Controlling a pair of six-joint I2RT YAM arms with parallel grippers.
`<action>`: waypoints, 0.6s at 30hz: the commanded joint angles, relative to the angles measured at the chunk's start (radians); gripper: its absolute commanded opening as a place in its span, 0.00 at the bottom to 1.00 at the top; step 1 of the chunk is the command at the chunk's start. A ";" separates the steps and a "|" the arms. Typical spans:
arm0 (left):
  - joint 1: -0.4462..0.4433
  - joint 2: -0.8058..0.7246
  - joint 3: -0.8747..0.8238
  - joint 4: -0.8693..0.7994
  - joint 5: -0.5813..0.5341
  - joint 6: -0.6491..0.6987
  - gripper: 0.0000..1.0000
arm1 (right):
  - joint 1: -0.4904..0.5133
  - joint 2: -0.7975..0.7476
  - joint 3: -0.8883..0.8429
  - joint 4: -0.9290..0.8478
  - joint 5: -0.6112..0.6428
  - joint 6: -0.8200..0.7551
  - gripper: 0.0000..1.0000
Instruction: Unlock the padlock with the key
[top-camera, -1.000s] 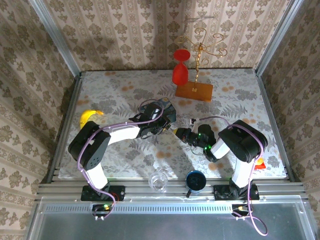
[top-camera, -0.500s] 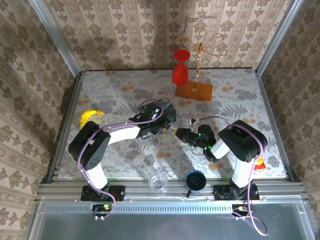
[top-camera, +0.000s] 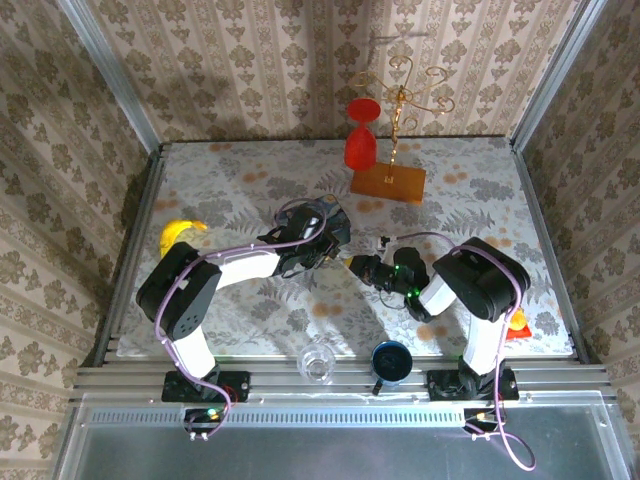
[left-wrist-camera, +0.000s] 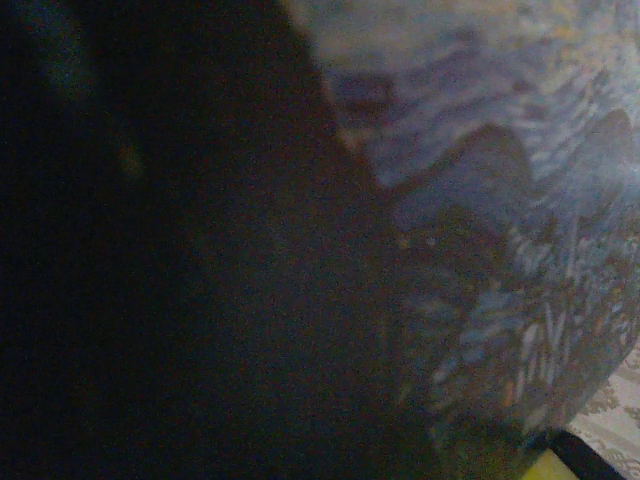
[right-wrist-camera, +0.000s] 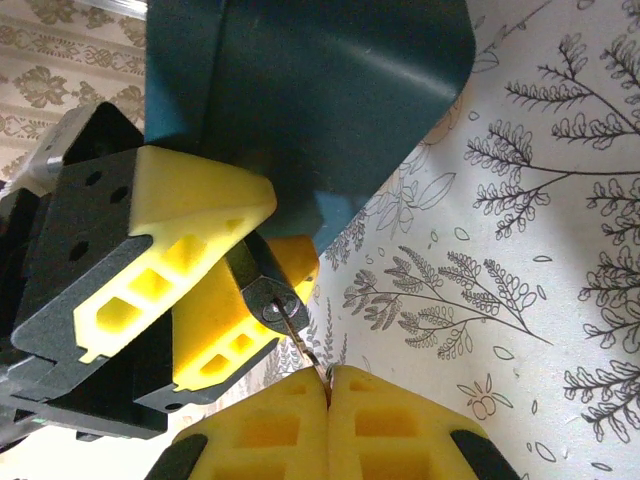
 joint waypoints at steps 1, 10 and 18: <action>-0.044 -0.035 0.027 -0.011 0.121 0.021 0.00 | -0.009 0.042 0.036 0.035 0.018 0.076 0.00; -0.063 -0.037 0.051 -0.069 0.158 0.018 0.00 | -0.041 0.041 0.029 0.042 -0.050 0.064 0.00; -0.068 -0.042 0.095 -0.149 0.185 -0.012 0.00 | -0.047 0.009 0.018 0.039 -0.072 0.052 0.00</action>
